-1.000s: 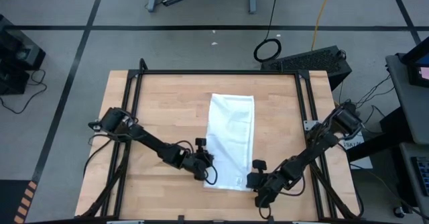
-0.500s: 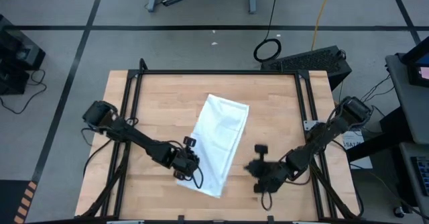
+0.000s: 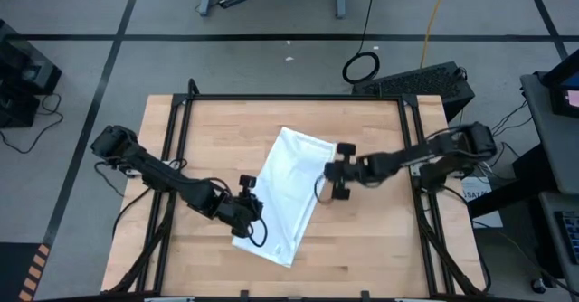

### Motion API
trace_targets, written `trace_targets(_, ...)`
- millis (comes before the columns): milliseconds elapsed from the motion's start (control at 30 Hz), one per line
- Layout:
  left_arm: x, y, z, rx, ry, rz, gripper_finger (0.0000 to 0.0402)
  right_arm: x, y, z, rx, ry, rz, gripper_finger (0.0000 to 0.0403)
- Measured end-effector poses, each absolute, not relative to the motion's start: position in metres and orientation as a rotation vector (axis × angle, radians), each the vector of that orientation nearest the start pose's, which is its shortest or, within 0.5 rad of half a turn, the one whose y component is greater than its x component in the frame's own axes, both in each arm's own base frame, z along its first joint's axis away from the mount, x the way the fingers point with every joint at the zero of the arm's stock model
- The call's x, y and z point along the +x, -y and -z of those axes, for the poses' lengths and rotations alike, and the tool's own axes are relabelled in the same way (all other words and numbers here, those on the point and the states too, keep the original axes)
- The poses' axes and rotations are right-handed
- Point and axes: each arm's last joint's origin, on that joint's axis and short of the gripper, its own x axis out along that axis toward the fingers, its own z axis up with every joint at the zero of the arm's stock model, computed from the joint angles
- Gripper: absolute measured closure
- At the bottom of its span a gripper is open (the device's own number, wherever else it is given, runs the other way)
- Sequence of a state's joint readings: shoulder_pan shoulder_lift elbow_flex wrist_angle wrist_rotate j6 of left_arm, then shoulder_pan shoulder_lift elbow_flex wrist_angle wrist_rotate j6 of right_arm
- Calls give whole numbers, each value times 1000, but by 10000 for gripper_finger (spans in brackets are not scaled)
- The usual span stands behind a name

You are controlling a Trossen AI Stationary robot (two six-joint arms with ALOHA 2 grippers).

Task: Roll towel
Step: Roll the white towel

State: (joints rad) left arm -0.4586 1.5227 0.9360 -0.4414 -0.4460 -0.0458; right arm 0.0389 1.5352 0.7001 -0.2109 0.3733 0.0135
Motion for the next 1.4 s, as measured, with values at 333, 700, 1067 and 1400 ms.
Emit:
trace_targets(333, 272, 107, -179, 355, -844, -56, 359, 254, 78, -132, 87, -926, 408, 359)
trace_targets(700, 276, 88, -172, 350, -806, -127, 360, 249, 92, -132, 187, -921, 349, 283)
trace_targets(1067, 276, 87, -171, 343, -810, -127, 360, 246, 93, -128, 227, -896, 367, 288)
trace_targets(1400, 276, 87, -171, 341, -809, -126, 359, 247, 93, -119, 242, -899, 372, 289)
